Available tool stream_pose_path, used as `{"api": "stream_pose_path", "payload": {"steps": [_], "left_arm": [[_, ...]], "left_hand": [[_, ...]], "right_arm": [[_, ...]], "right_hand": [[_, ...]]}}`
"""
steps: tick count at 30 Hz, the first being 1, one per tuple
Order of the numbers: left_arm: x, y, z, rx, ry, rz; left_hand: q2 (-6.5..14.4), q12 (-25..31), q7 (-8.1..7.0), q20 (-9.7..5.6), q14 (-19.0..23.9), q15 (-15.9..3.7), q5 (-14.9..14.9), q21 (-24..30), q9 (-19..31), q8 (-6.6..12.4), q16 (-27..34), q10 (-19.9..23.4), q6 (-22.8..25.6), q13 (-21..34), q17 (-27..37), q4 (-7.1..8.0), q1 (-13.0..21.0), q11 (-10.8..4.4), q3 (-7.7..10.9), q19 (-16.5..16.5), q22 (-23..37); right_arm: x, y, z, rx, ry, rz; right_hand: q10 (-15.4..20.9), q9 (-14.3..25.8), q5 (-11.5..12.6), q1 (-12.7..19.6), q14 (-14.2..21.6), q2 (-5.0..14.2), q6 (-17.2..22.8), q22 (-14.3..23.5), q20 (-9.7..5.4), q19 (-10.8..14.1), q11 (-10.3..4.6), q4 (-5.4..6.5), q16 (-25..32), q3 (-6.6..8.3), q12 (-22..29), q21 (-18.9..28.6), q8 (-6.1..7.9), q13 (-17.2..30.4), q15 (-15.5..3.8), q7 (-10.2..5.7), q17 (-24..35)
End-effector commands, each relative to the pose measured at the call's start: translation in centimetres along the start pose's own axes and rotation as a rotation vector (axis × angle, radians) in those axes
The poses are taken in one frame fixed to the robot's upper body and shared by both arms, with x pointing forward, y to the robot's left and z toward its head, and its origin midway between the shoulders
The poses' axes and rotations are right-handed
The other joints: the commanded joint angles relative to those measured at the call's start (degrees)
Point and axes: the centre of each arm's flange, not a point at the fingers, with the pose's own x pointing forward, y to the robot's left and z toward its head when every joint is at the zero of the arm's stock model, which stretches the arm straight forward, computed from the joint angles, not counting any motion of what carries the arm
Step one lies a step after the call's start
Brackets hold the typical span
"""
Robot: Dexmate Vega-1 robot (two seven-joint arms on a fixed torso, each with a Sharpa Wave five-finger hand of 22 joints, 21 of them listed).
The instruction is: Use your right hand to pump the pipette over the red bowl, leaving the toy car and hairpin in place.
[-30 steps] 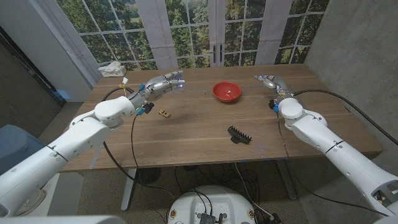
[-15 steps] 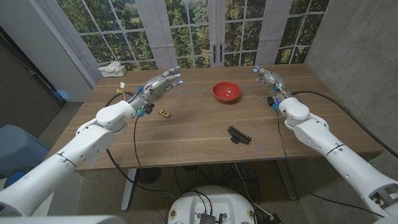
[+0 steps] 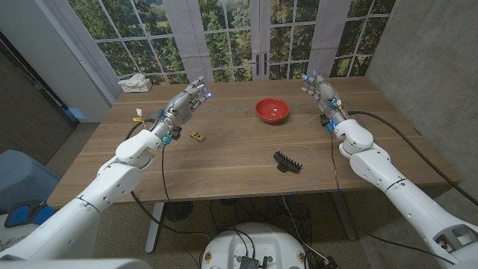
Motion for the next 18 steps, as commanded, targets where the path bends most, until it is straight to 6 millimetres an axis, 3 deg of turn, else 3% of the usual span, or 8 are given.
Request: {"api": "stream_pose_path", "payload": {"steps": [1, 10, 18], "left_arm": [[-1.4, 2.8, -1.2, -0.068, -0.054, 0.115], [-2.3, 4.6, -2.2, -0.11, -0.062, 0.198], [-4.0, 5.1, -3.0, -0.119, -0.036, 0.214]], "left_hand": [[0.03, 0.33, 0.15, -1.77, -0.27, -0.59, 0.34, 0.13, -0.01, 0.49, 0.55, 0.11, 0.67, -0.06, 0.24, 0.96, -0.81, -0.05, 0.55, 0.0, 0.17], [0.18, 0.58, 0.18, -1.48, 0.76, -0.77, 1.26, 0.45, -0.04, 0.75, 0.91, 1.02, 2.17, -0.13, 0.18, 4.47, -3.45, 0.06, 2.54, 0.49, 0.18], [0.1, 0.41, 0.23, -1.39, 0.52, -0.77, 1.56, 0.43, -0.07, 0.58, 0.7, 0.79, 2.18, -0.16, 0.07, 5.14, -4.02, 0.08, 3.48, 0.43, 0.15]], "right_arm": [[-1.7, 0.0, -0.1, 0.098, -0.078, -0.006], [-4.1, -0.7, -0.8, 0.158, -0.109, -0.062], [-5.4, 0.0, -0.9, 0.171, -0.119, -0.087]], "right_hand": [[0.7, 0.1, 0.0, -1.0, 0.59, -0.16, 0.29, -0.01, -1.23, 0.48, 0.68, 0.52, -0.18, -0.14, 0.42, -0.07, 0.31, 0.13, -1.99, 0.64, -0.14], [1.29, 0.03, 0.17, -3.03, 1.26, 0.09, 0.76, -0.08, -1.97, 1.32, 0.71, 1.14, -0.14, -0.15, 0.47, -0.4, 0.53, 0.04, -2.63, 1.83, -0.77], [1.57, 0.0, 0.29, -3.69, 1.4, 0.27, 0.63, -0.11, -2.09, 1.67, 0.88, 1.23, -0.23, 0.16, 0.48, -0.58, 0.48, 0.01, -2.4, 2.59, -1.11]]}}
